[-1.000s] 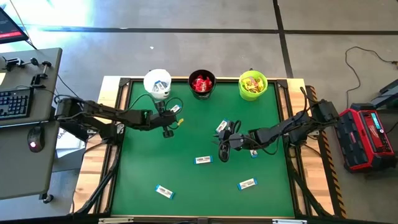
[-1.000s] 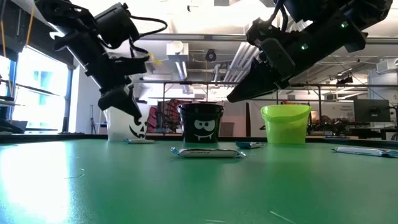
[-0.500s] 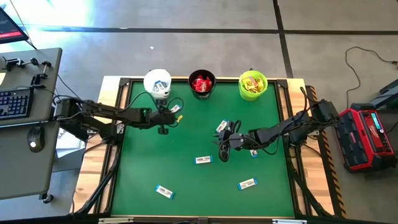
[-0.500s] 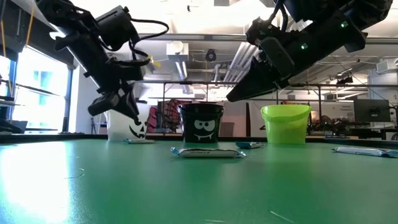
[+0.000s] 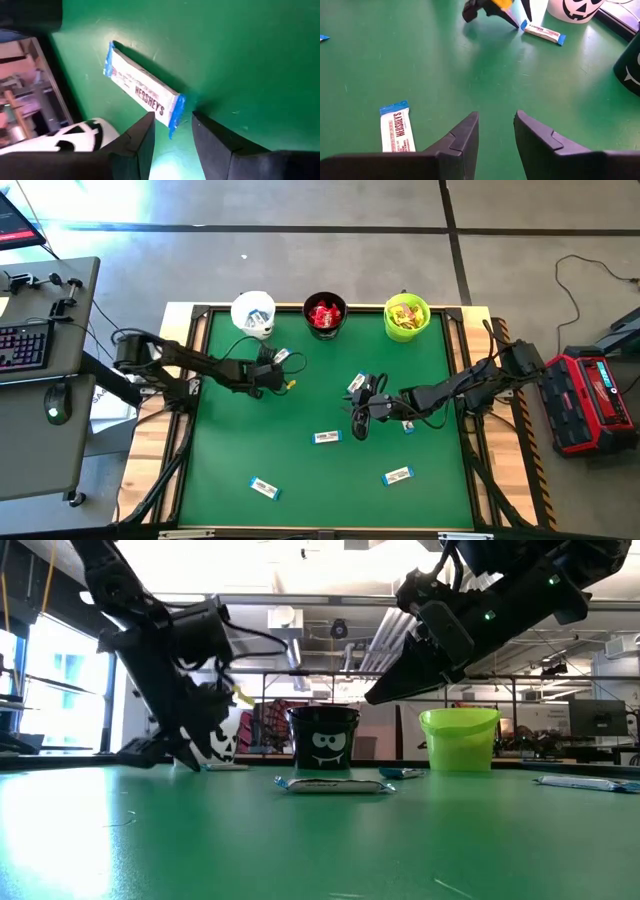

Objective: Sort candy by brand, put in halloween buckets
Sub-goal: Put the white chocolate bar into the white bucket

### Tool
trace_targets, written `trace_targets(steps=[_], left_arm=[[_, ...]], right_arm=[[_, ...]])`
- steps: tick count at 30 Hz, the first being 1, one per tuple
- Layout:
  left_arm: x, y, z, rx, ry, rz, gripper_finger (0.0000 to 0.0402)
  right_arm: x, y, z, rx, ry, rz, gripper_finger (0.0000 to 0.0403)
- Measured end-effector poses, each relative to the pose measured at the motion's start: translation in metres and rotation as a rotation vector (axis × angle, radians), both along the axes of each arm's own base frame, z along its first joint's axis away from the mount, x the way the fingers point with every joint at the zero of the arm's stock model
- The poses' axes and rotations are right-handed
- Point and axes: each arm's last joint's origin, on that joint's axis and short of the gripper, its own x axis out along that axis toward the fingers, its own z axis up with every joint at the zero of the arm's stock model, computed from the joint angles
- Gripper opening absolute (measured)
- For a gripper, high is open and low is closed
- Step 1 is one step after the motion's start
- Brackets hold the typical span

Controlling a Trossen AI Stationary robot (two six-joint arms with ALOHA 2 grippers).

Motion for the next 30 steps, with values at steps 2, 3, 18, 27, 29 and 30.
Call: trace_targets(steps=[2, 3, 18, 27, 29, 30], left_arm=[[0.001, 0.0, -0.004, 0.019, 0.022, 0.005, 0.0124], [0.002, 0.0, -0.006, 0.027, 0.028, 0.007, 0.0123], [0.002, 0.01, -0.011, -0.026, 0.025, 0.033, 0.0003], [0.017, 0.004, 0.02, -0.058, -0.097, 0.035, 0.0], [0.018, 0.003, 0.028, -0.058, -0.115, 0.036, 0.0], [0.018, 0.002, 0.033, -0.06, -0.128, 0.037, 0.0]], right_arm=[[0.0, 0.0, 0.0, 0.0, 0.0, 0.0, 0.0115], [0.0, 0.0, 0.0, 0.0, 0.0, 0.0, 0.0115], [0.0, 0.0, 0.0, 0.001, 0.0, -0.001, 0.0115], [0.0, 0.0, 0.0, 0.003, -0.001, -0.002, 0.0115], [0.0, 0.0, 0.0, 0.002, 0.0, -0.001, 0.0115], [0.0, 0.0, 0.0, 0.002, 0.0, -0.002, 0.0115]])
